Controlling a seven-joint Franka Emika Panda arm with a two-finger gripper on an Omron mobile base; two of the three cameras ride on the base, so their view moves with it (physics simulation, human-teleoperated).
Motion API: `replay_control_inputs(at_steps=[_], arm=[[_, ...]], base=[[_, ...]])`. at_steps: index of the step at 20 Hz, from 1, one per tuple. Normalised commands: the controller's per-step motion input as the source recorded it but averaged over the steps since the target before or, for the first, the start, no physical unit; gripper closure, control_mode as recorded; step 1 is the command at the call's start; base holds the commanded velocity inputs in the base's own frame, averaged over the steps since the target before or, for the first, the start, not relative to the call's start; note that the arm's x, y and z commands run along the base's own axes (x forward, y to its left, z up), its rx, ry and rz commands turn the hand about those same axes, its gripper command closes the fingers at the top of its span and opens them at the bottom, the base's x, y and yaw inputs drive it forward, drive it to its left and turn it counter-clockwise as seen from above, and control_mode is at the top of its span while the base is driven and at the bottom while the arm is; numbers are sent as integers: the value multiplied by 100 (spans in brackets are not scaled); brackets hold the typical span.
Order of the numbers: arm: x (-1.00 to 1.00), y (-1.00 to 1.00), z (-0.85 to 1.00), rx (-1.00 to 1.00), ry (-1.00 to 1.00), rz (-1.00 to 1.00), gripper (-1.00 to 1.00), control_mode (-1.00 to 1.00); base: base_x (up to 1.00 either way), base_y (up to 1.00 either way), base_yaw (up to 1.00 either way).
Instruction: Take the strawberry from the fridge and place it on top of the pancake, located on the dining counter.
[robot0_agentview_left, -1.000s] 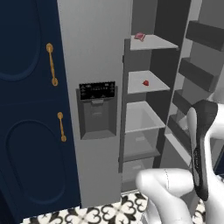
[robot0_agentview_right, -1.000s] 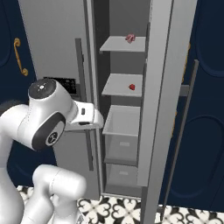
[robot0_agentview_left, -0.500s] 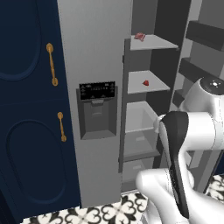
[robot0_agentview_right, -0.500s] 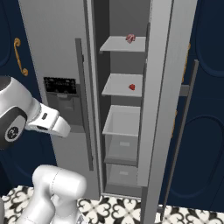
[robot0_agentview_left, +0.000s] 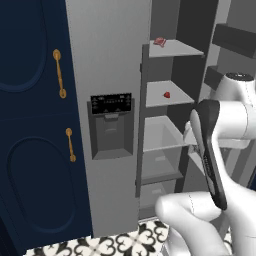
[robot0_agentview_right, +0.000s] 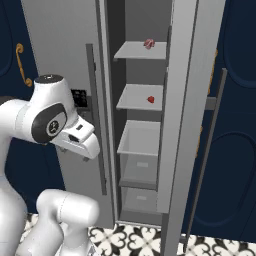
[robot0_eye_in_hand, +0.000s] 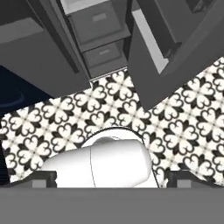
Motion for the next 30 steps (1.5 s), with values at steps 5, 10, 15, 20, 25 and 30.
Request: replay_control_inputs(at_steps=[5,10,15,20,25,30], arm=[[2,29,-28,24,0,-3,-100,-100],[0,-8,-30,-9,-15,0,-100,-100],[0,5,-13,-15,-9,0,-100,-100],[0,0,-3,0,0,0,-100,-100],[0,0,0,0,0,0,-100,-100],[-1,0,0,0,0,-1,-100,100]], base=[[0,0,0],[0,0,0],[0,0,0],[0,0,0],[0,0,0],[-6,0,-16]])
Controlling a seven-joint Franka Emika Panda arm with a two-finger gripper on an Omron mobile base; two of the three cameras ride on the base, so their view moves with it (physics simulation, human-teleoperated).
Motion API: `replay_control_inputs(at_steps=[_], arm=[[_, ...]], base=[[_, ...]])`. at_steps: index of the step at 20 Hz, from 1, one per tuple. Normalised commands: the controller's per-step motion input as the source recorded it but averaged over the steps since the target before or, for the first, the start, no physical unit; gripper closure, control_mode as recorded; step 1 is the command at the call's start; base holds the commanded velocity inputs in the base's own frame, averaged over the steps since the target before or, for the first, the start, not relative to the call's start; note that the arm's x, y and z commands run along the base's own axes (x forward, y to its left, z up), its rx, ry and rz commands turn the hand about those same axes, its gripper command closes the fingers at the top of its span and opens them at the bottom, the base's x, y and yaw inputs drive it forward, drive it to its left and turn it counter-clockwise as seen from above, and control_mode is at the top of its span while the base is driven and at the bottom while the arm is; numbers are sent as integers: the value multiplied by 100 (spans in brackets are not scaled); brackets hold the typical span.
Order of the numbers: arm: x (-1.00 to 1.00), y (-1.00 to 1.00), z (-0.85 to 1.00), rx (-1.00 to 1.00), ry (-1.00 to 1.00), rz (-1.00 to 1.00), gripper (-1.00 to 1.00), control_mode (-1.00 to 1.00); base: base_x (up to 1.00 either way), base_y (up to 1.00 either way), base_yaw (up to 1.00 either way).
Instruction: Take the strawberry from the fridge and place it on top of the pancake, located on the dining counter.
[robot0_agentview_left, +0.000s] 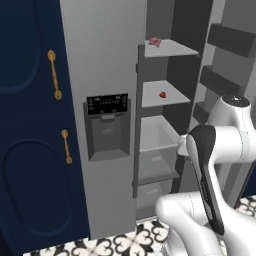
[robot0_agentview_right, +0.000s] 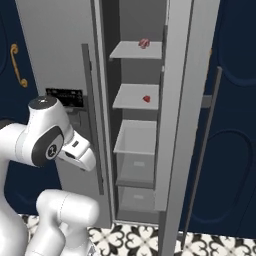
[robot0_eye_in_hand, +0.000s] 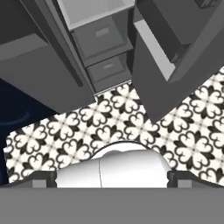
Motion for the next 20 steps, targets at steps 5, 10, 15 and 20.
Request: replay_control_inputs(at_steps=[5,10,15,20], arm=[[0,0,0,0,0,0,-100,100],[0,0,0,0,0,0,-100,100],[0,0,0,0,0,0,-100,100],[0,0,0,0,0,0,-100,100]], base=[[24,0,-12],[49,0,0],[69,-10,7],[55,-20,9]])
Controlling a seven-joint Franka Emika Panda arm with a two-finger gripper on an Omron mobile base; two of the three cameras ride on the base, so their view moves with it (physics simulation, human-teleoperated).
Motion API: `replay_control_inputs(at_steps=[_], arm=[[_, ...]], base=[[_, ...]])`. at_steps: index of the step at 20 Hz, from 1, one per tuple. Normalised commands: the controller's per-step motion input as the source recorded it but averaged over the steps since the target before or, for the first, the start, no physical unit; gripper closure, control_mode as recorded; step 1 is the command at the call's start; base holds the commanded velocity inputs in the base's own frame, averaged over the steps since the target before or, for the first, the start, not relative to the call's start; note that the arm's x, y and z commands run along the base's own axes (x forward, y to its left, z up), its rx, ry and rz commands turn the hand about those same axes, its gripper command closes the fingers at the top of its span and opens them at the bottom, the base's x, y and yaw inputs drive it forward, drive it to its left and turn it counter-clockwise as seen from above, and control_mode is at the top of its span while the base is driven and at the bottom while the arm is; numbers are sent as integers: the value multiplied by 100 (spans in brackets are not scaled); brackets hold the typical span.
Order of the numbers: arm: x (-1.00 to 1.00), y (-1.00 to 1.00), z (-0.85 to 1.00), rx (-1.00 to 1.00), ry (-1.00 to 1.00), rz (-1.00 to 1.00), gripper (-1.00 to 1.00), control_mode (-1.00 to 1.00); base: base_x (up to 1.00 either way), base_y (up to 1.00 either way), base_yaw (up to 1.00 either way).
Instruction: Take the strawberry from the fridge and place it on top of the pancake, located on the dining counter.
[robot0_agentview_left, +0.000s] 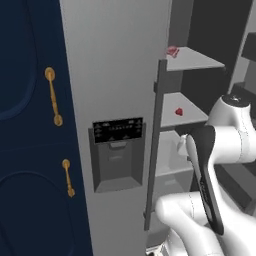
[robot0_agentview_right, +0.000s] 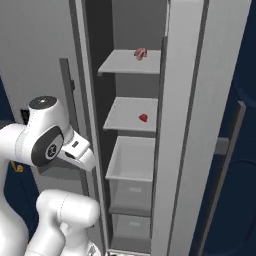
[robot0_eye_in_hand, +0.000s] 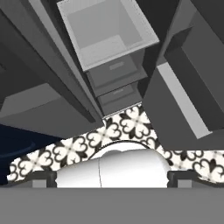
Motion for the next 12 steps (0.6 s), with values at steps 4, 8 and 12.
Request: replay_control_inputs(at_steps=[4,8,12], arm=[[0,0,0,0,0,0,-100,100],[0,0,0,0,0,0,-100,100],[0,0,0,0,0,0,-100,100]], base=[[3,-46,17],[8,-54,5],[13,-21,3]])
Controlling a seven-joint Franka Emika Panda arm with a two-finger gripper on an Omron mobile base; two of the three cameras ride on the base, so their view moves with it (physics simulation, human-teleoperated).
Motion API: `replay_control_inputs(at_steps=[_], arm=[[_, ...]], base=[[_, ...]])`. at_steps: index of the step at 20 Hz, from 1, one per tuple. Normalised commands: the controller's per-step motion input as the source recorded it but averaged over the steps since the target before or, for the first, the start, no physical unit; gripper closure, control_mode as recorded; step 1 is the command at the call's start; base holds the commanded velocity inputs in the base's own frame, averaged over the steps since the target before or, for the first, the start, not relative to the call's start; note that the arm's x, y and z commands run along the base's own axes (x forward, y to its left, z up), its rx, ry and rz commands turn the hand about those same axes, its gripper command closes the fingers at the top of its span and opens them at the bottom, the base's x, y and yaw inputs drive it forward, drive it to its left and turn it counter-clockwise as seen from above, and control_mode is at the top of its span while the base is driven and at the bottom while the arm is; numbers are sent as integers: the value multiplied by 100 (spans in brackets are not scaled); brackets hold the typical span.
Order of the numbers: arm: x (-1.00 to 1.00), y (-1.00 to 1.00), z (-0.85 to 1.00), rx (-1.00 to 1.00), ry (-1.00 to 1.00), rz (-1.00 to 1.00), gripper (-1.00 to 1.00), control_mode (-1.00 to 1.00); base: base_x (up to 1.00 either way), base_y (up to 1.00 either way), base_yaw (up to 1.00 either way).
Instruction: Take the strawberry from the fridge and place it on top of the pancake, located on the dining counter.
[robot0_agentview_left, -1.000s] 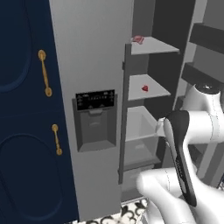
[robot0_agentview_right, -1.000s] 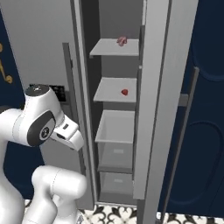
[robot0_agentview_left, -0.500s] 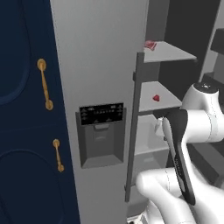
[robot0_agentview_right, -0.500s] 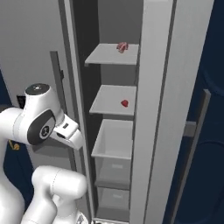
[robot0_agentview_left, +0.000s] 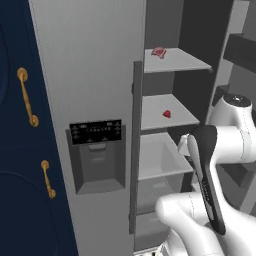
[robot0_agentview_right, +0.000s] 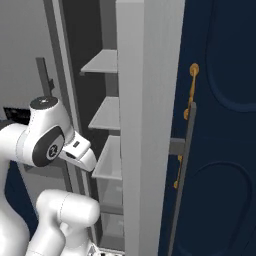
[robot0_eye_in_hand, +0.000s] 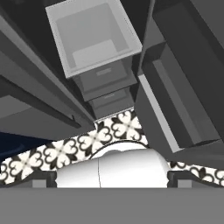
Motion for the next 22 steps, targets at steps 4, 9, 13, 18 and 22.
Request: replay_control_inputs(at_steps=[4,9,13,18,22], arm=[[0,0,0,0,0,0,-100,100],[0,0,0,0,0,0,-100,100],[0,0,0,0,0,0,-100,100],[0,0,0,0,0,0,-100,100],[0,0,0,0,0,0,-100,100]], base=[[28,0,0],[54,0,0],[52,0,0],[49,-5,0],[8,-9,0]])
